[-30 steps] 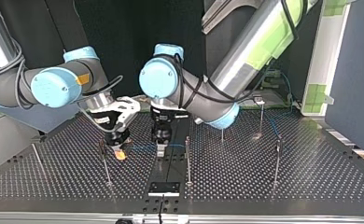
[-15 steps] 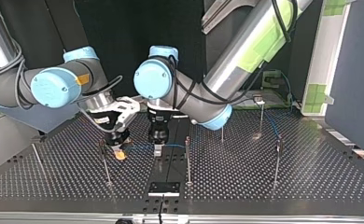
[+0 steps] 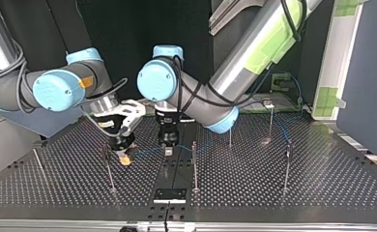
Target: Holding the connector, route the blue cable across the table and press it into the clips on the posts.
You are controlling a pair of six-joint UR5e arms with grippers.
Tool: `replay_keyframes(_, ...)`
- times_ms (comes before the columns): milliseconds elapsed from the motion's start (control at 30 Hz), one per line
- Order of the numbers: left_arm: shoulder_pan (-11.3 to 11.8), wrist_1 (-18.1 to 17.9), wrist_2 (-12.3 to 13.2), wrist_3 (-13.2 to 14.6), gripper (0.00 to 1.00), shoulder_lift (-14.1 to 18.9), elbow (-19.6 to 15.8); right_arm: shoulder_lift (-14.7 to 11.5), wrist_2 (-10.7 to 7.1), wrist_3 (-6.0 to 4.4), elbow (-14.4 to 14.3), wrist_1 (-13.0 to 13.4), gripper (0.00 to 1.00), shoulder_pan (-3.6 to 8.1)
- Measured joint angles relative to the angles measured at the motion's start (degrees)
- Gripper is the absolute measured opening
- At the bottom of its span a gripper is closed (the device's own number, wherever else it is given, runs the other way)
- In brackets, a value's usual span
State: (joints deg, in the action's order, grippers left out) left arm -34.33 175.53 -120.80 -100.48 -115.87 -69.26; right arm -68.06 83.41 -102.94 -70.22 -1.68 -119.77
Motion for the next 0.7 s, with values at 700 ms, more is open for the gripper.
replay_keyframes(700, -0.9, -8.69, -2.52, -1.46, 0.0, 0.09, -10.97, 0.09, 0.3, 0.3, -7.45, 0.42, 0.0, -0.08)
